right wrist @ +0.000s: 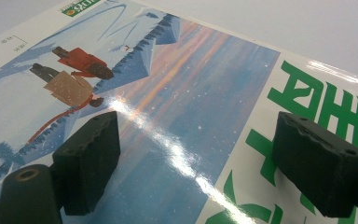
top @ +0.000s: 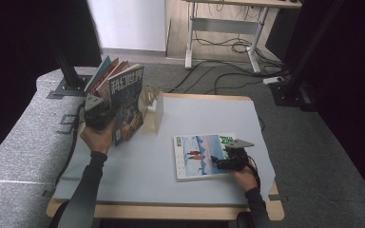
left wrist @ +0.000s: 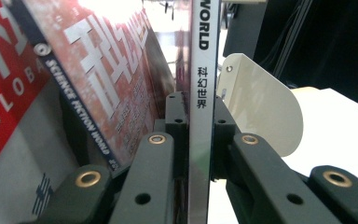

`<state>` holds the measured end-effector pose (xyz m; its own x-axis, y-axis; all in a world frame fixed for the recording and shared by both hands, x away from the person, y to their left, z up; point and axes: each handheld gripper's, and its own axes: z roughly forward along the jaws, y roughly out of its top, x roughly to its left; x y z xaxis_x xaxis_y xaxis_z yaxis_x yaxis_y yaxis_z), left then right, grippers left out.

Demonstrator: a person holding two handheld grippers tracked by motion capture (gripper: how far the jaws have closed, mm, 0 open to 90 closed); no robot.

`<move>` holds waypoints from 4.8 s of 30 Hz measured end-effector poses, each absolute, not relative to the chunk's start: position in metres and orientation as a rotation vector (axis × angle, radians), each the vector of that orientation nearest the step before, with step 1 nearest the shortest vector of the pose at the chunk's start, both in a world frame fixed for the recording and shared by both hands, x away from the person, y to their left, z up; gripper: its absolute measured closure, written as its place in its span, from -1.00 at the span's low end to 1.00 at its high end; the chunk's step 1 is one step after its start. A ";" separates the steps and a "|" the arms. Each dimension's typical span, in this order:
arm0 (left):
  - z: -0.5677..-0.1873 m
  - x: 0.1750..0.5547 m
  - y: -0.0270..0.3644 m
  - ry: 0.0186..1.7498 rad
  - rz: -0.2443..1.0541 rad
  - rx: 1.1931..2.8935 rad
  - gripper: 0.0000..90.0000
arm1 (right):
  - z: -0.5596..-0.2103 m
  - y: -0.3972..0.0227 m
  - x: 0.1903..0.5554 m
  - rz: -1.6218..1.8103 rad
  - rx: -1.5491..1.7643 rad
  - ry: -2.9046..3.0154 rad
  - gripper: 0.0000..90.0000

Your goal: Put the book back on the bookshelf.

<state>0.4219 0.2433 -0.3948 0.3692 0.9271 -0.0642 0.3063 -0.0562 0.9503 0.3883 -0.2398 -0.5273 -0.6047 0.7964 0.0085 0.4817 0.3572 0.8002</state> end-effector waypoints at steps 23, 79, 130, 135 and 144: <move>-0.378 0.408 0.248 1.139 0.605 1.843 0.73 | -0.527 -0.240 0.388 1.127 1.120 2.242 -0.67; -0.329 0.424 0.244 1.179 0.726 1.626 0.84 | -0.527 -0.240 0.388 1.126 1.119 2.244 -0.67; -0.408 0.401 0.234 1.125 0.700 1.781 0.58 | -0.528 -0.240 0.388 1.130 1.117 2.242 -0.67; -0.419 0.397 0.234 1.138 0.688 1.806 0.64 | -0.528 -0.240 0.388 1.130 1.116 2.242 -0.67; -0.432 0.395 0.233 1.147 0.674 1.815 0.81 | -0.528 -0.240 0.388 1.131 1.116 2.242 -0.67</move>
<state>0.3946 0.2334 -0.4317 0.4310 0.9023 -0.0029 0.4363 -0.2056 0.8760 0.3883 -0.2400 -0.5276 -0.6060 0.7954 0.0084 0.4796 0.3569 0.8016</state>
